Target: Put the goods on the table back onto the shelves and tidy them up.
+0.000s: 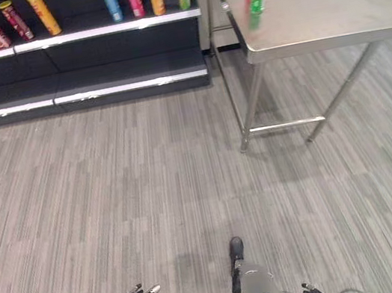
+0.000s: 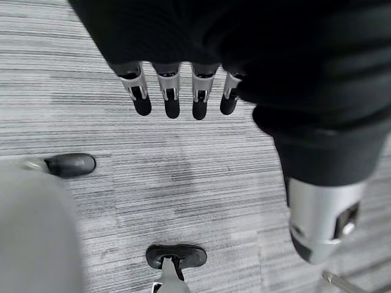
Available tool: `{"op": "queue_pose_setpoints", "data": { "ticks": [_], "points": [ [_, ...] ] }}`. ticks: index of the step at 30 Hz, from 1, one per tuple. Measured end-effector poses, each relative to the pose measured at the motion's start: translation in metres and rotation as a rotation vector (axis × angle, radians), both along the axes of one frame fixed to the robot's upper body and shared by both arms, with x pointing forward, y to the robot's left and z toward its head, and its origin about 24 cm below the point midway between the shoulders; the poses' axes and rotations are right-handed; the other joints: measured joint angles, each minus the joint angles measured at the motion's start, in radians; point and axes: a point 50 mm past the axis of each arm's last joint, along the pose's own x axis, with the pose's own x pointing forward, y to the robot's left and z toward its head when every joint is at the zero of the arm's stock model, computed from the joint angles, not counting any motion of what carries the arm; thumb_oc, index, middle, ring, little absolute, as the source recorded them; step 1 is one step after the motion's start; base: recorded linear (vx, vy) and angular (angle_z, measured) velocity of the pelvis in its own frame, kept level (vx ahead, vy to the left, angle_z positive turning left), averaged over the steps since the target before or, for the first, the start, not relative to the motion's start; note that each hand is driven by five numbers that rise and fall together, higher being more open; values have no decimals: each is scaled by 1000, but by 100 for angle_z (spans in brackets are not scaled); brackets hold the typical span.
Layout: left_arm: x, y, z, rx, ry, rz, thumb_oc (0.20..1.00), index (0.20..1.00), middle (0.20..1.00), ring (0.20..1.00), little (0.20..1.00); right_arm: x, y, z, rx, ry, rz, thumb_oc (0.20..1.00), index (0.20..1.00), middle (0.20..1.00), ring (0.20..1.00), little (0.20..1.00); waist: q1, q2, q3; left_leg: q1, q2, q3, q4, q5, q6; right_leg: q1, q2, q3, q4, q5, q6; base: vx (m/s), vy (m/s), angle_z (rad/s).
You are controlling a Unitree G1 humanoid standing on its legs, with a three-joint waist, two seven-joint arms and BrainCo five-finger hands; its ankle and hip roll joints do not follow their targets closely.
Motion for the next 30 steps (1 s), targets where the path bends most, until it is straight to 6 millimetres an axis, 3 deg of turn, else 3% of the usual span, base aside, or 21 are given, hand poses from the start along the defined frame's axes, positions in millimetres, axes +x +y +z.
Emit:
{"op": "queue_pose_setpoints", "data": {
  "ticks": [3,4,5,6,8,9,11,12,14,16,17,18,20,21,22,23,24,26,27,28,30],
  "points": [
    [0,-7,0,-22,-20,4,1000,1000,1000,1000,1000,6,-5,4,-16,-38,-7,1000,1000,1000,1000,1000,19,-10,-23,-164,0,-23,348,88,-96,70,12,-16,-48,-30,-49,438,-337,22],
    [8,-4,3,-23,-53,23,1000,1000,1000,1000,1000,10,-7,6,-20,-47,-3,1000,1000,1000,1000,1000,28,-4,-23,-333,33,-16,633,177,-105,97,39,-27,-64,-27,-101,336,-269,-7],
    [6,-1,3,-19,-44,37,1000,1000,1000,1000,1000,12,-6,6,-19,-53,0,1000,1000,1000,1000,1000,32,3,-28,-374,32,-17,687,176,-104,118,51,-22,-65,-34,-123,467,-304,-17],
    [5,1,3,-17,-43,51,1000,1000,1000,1000,1000,15,-5,7,-19,-61,9,1000,1000,1000,1000,1000,38,0,-26,-423,34,6,740,208,-65,144,66,-9,-77,-61,-166,339,-120,-25],
    [6,7,4,-7,-49,75,1000,1000,1000,1000,1000,12,-1,5,-15,-45,6,1000,1000,1000,1000,1000,50,-20,-21,-497,30,85,817,167,8,204,71,9,-117,-71,-182,276,-37,-28],
    [8,15,7,20,-55,77,1000,1000,1000,1000,1000,11,4,2,-6,-33,19,1000,1000,1000,1000,1000,69,-58,-19,-546,-6,154,725,136,47,249,56,28,-133,-53,-170,325,40,-40],
    [3,17,6,21,-47,84,1000,1000,1000,1000,1000,12,6,2,-2,-36,21,1000,1000,1000,1000,1000,77,-63,-18,-583,-23,165,573,135,48,288,60,37,-167,-61,-160,421,109,-33],
    [1,16,5,18,-42,86,1000,1000,1000,1000,1000,13,7,2,-2,-37,25,1000,1000,1000,1000,1000,81,-63,-15,-571,-31,179,333,142,46,300,65,47,-170,-71,-143,424,164,-29],
    [-3,13,4,11,-32,88,1000,1000,1000,1000,1000,14,8,2,-5,-32,51,1000,1000,1000,1000,1000,90,-53,-10,-557,-28,175,116,161,37,319,75,49,-170,-74,-138,380,145,-40],
    [-12,13,1,11,-6,96,1000,1000,1000,1000,1000,9,9,0,-6,-10,55,1000,1000,1000,1000,1000,96,-41,-13,-492,-43,142,-218,209,13,359,88,54,-170,-123,-76,381,141,-21],
    [-9,12,1,11,-8,95,1000,1000,1000,1000,1000,5,8,-2,-10,6,51,1000,1000,1000,1000,1000,99,-36,5,-503,-50,131,-219,248,26,400,92,53,-170,-129,-83,589,250,-10],
    [-10,12,1,11,-5,97,1000,1000,1000,1000,1000,2,7,-3,-12,17,49,1000,1000,1000,1000,1000,108,-39,2,-519,-66,105,-220,257,19,421,81,74,-171,-152,-67,532,257,-20],
    [-9,10,1,8,-6,98,1000,1000,1000,1000,1000,1,5,-2,-24,25,57,1000,1000,1000,1000,1000,119,-33,5,-529,-62,92,-216,261,21,442,74,97,-170,-170,-69,273,157,-43],
    [-12,9,0,4,1,111,1000,1000,1000,1000,1000,0,4,-2,-29,30,63,1000,1000,1000,1000,1000,128,-31,0,-521,-64,95,-214,262,26,460,60,122,-170,-183,-50,466,313,-68],
    [-15,6,-2,-6,5,121,1000,1000,1000,1000,1000,-2,0,-2,-41,36,71,1000,1000,1000,1000,1000,129,-10,-11,-497,-61,94,-205,227,74,498,47,144,-170,-198,-25,604,448,-80],
    [-19,5,-3,-10,21,129,1000,1000,1000,1000,1000,-6,-3,-2,-51,54,74,1000,1000,1000,1000,1000,137,-7,-17,-464,-64,96,-209,237,81,528,28,173,-170,-219,3,554,454,-75],
    [-20,7,-3,-2,32,136,1000,1000,1000,1000,1000,-10,1,-5,-44,73,76,1000,1000,1000,1000,1000,138,-25,-25,-446,-93,127,-179,300,108,555,-11,193,-165,-227,12,399,397,-61],
    [-17,11,-2,7,26,131,1000,1000,1000,1000,1000,-16,10,-8,-20,83,79,1000,1000,1000,1000,1000,132,-56,-46,-413,-136,174,-175,287,129,520,-73,201,-56,-223,13,280,314,-35],
    [-14,12,-1,12,15,122,1000,1000,1000,1000,1000,-22,16,-11,-1,92,69,1000,1000,1000,1000,1000,127,-58,-53,-367,-157,175,-195,278,156,469,-114,206,89,-238,32,226,342,-15],
    [-12,16,1,23,5,119,1000,1000,1000,1000,1000,-26,21,-13,14,100,69,1000,1000,1000,1000,1000,127,-51,-64,-351,-173,175,-202,261,177,441,-132,218,136,-251,50,226,343,-6],
    [-5,22,3,38,-5,110,1000,1000,1000,1000,1000,-29,27,-15,34,108,74,1000,1000,1000,1000,1000,115,-60,-75,-323,-211,174,-209,243,202,336,-175,250,371,-203,60,148,271,13]
  ]
}}
